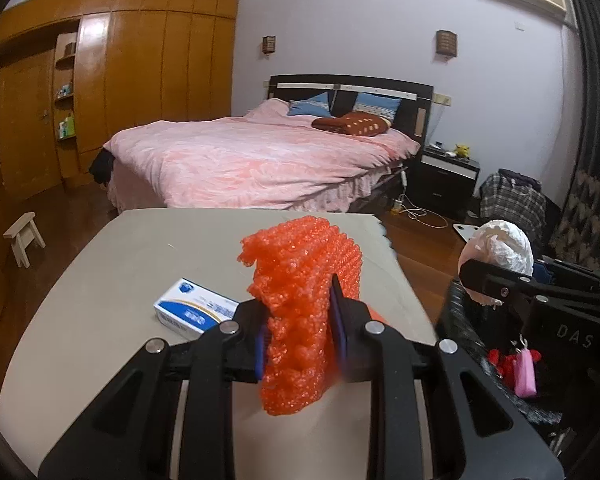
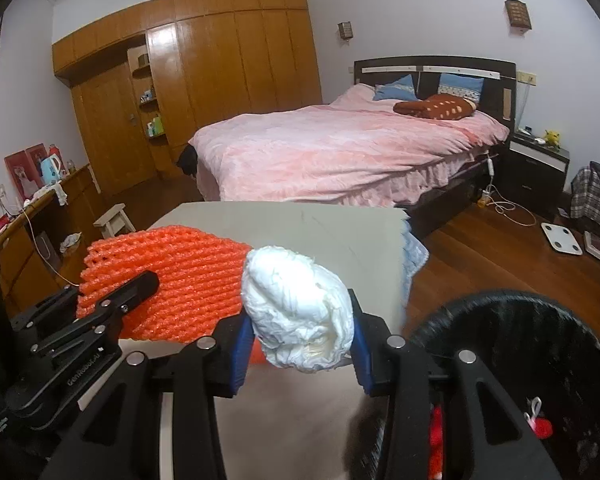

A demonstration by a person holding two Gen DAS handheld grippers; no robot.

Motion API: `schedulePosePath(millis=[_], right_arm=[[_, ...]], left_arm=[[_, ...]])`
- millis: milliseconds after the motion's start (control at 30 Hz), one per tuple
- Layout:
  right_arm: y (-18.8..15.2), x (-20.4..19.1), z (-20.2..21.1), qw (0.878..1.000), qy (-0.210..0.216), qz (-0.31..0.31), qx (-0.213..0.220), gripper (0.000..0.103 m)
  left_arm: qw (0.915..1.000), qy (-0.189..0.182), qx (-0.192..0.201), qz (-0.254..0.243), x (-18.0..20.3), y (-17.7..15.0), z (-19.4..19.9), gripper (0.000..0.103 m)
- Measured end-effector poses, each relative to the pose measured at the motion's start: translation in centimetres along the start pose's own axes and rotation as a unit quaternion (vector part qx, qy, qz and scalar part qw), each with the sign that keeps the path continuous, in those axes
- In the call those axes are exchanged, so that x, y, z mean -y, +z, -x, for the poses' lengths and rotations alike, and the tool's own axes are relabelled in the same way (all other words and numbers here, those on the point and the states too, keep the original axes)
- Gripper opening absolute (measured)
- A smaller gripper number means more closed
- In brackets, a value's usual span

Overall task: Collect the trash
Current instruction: 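Carry the orange net and tissue ball over the bin and open both tools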

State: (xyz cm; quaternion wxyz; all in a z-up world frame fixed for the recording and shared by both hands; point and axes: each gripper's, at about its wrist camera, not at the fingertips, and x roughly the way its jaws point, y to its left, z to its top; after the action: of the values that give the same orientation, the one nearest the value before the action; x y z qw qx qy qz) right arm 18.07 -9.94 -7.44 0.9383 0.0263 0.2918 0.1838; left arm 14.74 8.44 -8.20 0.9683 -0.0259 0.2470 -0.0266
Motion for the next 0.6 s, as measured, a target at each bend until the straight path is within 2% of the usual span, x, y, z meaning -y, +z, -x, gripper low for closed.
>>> schedulePosePath(millis=[267, 600], right_arm=[[-1.8, 2.0, 4.3, 1.0, -0.026, -0.007, 0.01, 0.042], [-2.2, 4.9, 8.6, 0.997, -0.054, -0.025, 0.043, 0.042]], left_arm=[[0.9996, -0.022, 0.01, -0.015, 2.7, -0.5, 2.3, 0.024], [0.9973, -0.059, 0.018, -0.04, 6.8, -0.6, 4.1, 0.024]])
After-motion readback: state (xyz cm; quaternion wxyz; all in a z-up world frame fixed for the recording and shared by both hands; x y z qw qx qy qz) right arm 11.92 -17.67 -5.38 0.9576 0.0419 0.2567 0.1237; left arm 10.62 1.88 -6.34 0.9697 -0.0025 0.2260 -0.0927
